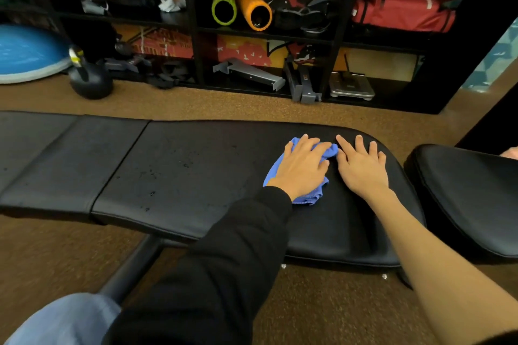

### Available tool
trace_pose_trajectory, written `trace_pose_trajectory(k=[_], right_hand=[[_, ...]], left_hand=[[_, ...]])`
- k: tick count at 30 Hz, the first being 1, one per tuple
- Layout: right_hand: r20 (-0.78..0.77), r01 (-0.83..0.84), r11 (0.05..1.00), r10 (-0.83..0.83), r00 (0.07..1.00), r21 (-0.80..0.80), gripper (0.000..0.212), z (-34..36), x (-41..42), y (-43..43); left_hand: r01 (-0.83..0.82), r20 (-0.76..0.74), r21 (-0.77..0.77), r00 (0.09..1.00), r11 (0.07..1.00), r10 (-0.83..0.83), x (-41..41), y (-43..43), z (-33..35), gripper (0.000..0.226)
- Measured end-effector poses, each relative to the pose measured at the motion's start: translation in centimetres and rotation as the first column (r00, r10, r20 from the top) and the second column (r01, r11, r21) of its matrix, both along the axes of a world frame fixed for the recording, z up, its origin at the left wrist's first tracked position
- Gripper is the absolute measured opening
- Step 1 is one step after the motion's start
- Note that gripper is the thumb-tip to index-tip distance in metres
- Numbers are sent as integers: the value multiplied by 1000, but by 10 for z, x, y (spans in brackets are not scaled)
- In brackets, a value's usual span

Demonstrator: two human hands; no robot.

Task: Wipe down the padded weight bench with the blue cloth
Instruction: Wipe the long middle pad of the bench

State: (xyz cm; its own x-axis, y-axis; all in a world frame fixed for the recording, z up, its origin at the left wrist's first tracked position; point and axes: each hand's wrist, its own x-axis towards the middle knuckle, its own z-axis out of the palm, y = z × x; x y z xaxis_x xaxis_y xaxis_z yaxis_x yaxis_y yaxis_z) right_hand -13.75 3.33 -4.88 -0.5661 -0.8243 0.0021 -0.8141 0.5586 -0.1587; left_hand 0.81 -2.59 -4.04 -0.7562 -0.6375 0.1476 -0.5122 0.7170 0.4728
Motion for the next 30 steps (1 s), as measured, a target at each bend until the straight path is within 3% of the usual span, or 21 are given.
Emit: trace_pose_trajectory(k=[2, 4, 9, 12, 17, 20, 25, 30], right_hand=[[55, 20, 1000, -21, 998, 12, 50, 5, -1, -3], [172, 85, 996, -86, 981, 11, 50, 17, 2, -10], [355, 262, 935, -166, 920, -239, 46, 46, 62, -24], [387, 245, 958, -172, 906, -147, 60, 43, 109, -37], [257, 203, 973, -170, 951, -111, 81, 10, 138, -48], [184, 147, 968, -110, 977, -204, 79, 4, 119, -51], [321, 120, 967, -43, 946, -226, 72, 8, 62, -68], [281, 122, 965, -54, 958, -234, 47, 11, 47, -102]], left_hand=[[21, -43, 69, 999, 997, -18, 19, 2, 8, 45], [-16, -45, 46, 999, 999, 18, 41, -1, 15, 44], [-210, -57, 8, 976, 978, 211, 99, -13, 23, 42], [-306, 5, -55, 952, 950, 307, 137, -20, 17, 41], [-439, 29, -111, 895, 892, 445, 190, -32, 0, 46], [-459, 52, -108, 883, 882, 466, 209, -36, -12, 49], [-445, -4, -117, 894, 888, 447, 216, -35, -20, 47], [-472, -55, -112, 882, 875, 468, 214, -35, -22, 46]])
